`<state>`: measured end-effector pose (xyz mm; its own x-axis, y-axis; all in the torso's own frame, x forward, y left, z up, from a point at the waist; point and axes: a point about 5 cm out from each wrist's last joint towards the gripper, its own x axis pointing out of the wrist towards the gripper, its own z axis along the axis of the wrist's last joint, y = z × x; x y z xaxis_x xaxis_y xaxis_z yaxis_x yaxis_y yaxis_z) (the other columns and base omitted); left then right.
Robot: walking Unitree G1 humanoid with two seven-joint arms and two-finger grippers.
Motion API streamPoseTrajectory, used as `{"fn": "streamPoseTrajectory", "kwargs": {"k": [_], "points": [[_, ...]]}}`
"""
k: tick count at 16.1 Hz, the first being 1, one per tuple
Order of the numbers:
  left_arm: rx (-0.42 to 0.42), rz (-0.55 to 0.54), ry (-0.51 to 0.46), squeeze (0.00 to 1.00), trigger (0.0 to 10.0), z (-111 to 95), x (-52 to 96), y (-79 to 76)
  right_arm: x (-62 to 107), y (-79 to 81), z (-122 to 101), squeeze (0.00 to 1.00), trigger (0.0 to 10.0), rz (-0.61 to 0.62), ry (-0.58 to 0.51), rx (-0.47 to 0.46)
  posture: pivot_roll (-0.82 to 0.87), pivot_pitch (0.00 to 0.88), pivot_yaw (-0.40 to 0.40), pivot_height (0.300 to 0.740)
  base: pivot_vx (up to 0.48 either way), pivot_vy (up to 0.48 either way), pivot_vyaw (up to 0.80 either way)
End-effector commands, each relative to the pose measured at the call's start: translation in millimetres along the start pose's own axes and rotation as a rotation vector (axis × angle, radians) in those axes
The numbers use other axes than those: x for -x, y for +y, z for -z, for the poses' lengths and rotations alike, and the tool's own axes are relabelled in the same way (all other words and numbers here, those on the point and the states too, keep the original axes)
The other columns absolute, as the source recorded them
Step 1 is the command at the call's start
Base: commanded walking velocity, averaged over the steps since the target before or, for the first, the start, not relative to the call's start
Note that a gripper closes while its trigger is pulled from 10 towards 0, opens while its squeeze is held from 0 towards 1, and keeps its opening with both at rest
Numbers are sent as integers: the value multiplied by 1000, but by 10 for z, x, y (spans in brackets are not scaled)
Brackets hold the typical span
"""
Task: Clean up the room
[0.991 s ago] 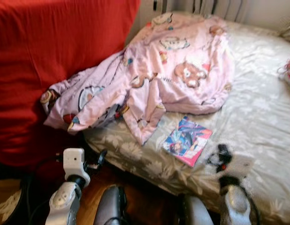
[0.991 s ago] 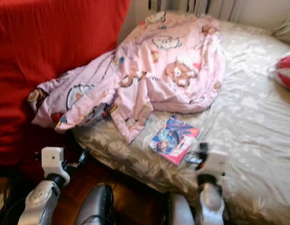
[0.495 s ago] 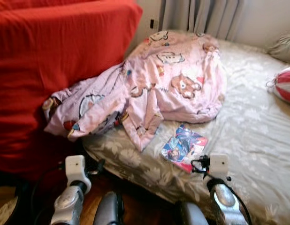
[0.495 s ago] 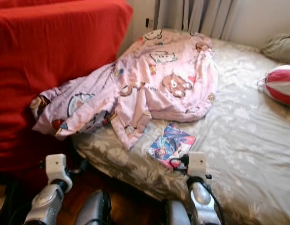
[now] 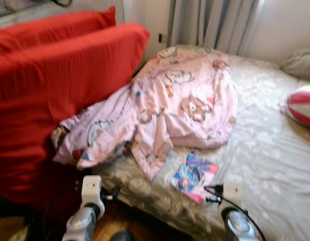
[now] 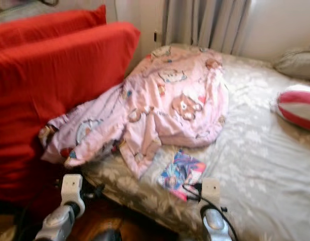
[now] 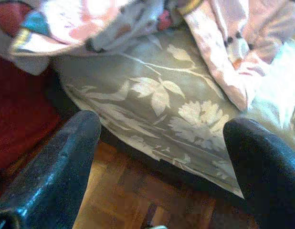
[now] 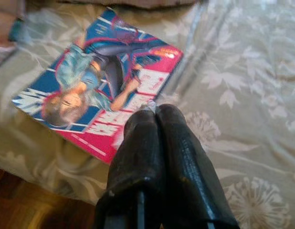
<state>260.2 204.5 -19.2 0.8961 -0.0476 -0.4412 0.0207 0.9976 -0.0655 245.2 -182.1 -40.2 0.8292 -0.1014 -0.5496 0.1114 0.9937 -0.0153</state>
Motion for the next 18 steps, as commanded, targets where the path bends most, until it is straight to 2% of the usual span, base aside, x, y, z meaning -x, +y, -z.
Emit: {"fn": "streamPoseTrajectory", "kwargs": {"k": [1, 4, 6, 8, 9, 10, 12, 18], "points": [[-19, -3, 51, 0, 10000, 104, 34, 10, 33, -32, 117, 0, 10000, 8, 53, 24, 74, 0, -46, 740, 0, 0, 0], [1, -25, 167, 0, 10000, 330, 120, 34, 113, -37, 334, 0, 10000, 0, 139, -18, 80, 0, -39, 740, 0, 0, 0], [6, -71, 255, 0, 10000, 523, 221, 71, 185, -41, 506, 0, 10000, -4, 216, -12, 82, 0, -47, 740, 0, 0, 0], [32, -104, 302, 0, 10000, 636, 279, 65, 218, -52, 575, 0, 10000, -1, 244, -30, 89, 0, -58, 740, 0, 0, 0], [44, -108, 297, 0, 10000, 632, 275, 57, 222, -44, 584, 0, 10000, -12, 250, -14, 82, 0, -58, 740, 0, 0, 0], [66, -125, 294, 0, 10000, 643, 279, 48, 239, -60, 620, 0, 10000, -2, 269, 46, 71, 0, -61, 740, 0, 0, 0], [60, -120, 317, 0, 10000, 693, 299, 9, 263, -28, 663, 0, 10000, -31, 282, 91, 73, 0, -53, 740, 0, 0, 0], [64, -146, 335, 0, 10000, 708, 315, 59, 255, 90, 658, 0, 10000, -66, 285, 75, 80, 0, -38, 740, 0, 0, 800]]}}
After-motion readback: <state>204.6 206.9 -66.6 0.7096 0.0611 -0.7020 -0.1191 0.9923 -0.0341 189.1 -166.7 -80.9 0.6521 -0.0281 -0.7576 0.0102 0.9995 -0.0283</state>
